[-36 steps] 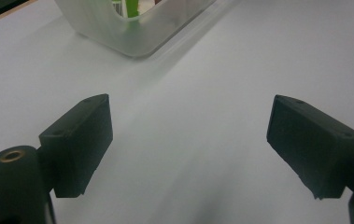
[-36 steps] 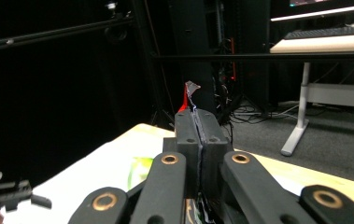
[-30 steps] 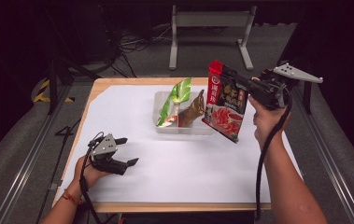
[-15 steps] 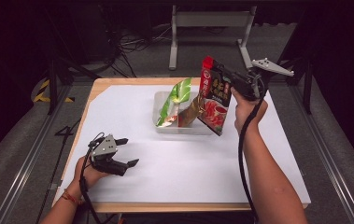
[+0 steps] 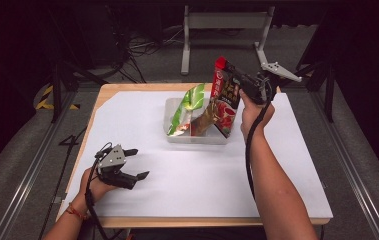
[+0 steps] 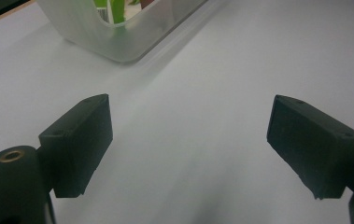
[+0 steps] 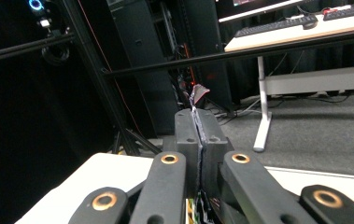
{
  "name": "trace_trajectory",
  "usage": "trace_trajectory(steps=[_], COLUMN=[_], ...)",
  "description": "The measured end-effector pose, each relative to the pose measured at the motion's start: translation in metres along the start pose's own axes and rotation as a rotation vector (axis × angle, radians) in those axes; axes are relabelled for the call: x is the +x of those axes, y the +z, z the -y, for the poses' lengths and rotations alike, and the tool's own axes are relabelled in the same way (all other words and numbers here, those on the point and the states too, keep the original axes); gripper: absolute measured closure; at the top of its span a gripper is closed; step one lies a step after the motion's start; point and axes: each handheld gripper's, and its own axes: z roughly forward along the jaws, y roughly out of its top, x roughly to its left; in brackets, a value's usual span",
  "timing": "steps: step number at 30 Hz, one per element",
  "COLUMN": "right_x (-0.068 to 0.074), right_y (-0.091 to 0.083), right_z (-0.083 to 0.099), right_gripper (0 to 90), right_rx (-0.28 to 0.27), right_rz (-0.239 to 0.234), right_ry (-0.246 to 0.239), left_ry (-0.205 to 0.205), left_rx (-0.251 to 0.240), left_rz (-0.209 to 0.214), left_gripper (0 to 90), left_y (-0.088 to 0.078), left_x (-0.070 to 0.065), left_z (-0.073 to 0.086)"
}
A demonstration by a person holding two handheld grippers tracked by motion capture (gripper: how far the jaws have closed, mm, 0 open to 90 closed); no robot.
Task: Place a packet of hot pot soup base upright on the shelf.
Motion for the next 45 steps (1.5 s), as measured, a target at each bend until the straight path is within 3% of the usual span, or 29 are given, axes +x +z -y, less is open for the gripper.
trace_trajectory(steps=[6, 8, 12, 18, 31, 34, 37, 41, 45], right_x=[-0.001, 0.0, 0.001, 0.0, 0.012, 0.014, 0.016, 0.002, -0.002], right_y=[0.006, 0.004, 0.0, -0.005, -0.012, -0.012, -0.008, -0.001, -0.001], right_z=[0.019, 0.024, 0.027, 0.031, 0.033, 0.033, 0.028, 0.026, 0.027], right_gripper=[89.2, 89.1, 88.9, 88.4, 87.7, 87.7, 88.5, 88.8, 87.6], right_rx=[0.008, -0.013, -0.016, -0.028, 0.007, 0.012, 0.019, 0.022, 0.021], right_rz=[-0.017, -0.025, -0.043, -0.075, -0.131, -0.134, -0.097, -0.069, -0.079], right_ry=[-0.026, -0.046, -0.08, -0.085, -0.146, -0.16, -0.213, -0.174, -0.162], left_ry=[-0.001, 0.002, -0.001, 0.0, 0.002, 0.007, 0.005, 0.009, 0.003], left_rx=[-0.002, -0.003, -0.004, 0.003, 0.009, 0.011, 0.012, 0.01, 0.009], left_rz=[-0.004, -0.003, -0.006, -0.004, -0.004, -0.002, 0.0, 0.0, 0.002], left_gripper=[15.0, 15.0, 15.0, 14.9, 14.8, 14.8, 14.8, 14.7, 14.8], left_y=[0.0, -0.001, -0.002, 0.0, -0.001, -0.001, 0.0, -0.001, -0.001], left_x=[0.0, 0.0, 0.001, 0.0, 0.0, -0.001, -0.001, -0.001, 0.0], left_z=[0.0, -0.001, 0.0, 0.0, 0.0, 0.0, 0.0, 0.0, 0.001])
